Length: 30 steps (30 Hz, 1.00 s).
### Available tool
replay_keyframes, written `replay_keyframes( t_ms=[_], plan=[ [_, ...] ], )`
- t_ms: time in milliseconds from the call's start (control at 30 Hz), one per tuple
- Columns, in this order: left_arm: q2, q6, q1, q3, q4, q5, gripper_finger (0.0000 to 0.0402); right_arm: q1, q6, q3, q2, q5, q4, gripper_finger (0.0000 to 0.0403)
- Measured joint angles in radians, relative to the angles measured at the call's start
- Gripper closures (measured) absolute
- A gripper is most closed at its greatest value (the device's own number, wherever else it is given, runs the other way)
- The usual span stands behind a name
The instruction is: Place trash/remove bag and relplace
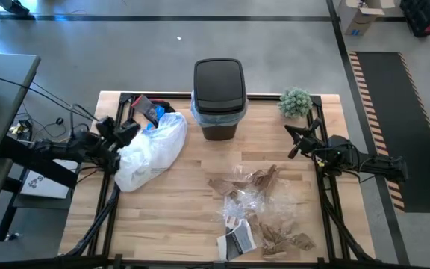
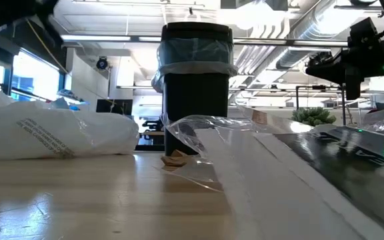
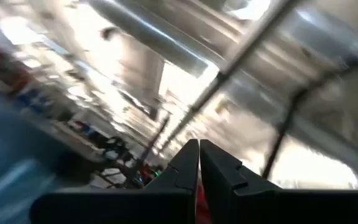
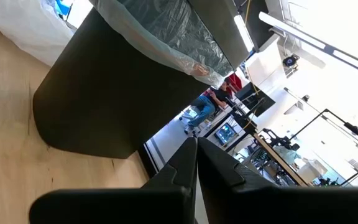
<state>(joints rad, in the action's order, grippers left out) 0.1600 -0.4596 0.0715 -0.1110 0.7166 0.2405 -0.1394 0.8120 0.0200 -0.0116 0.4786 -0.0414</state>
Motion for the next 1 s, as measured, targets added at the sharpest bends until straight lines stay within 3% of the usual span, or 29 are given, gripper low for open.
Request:
replay_keyframes(
  t_ms=[133,233,400,633,800,1000],
  plan=[
    [0.291,0.139,0.000,-0.217,-0.039,-0.044,0.0401,0.000,0.000,0.000,0.000,0.000,0.000,0.0402],
    [0.562,0.271,-0.021,-0.448,-0.148,-0.086,0.0401,0.000,0.000,0.000,0.000,0.000,0.000,0.0402],
    [0.965,0.424,-0.092,-0.908,-0.542,-0.166,0.0401,0.000,0.000,0.000,0.000,0.000,0.000,0.0402],
    [1.371,0.511,-0.166,-1.453,-1.025,-0.096,0.0401,0.000,0.000,0.000,0.000,0.000,0.000,0.0402],
    [1.521,0.514,-0.174,-1.655,-1.216,0.067,0.0402,0.000,0.000,0.000,0.000,0.000,0.000,0.0402],
    [1.583,0.471,-0.174,-1.685,-1.257,0.222,0.0402,0.000,0.000,0.000,0.000,0.000,0.000,0.0402]
  ],
)
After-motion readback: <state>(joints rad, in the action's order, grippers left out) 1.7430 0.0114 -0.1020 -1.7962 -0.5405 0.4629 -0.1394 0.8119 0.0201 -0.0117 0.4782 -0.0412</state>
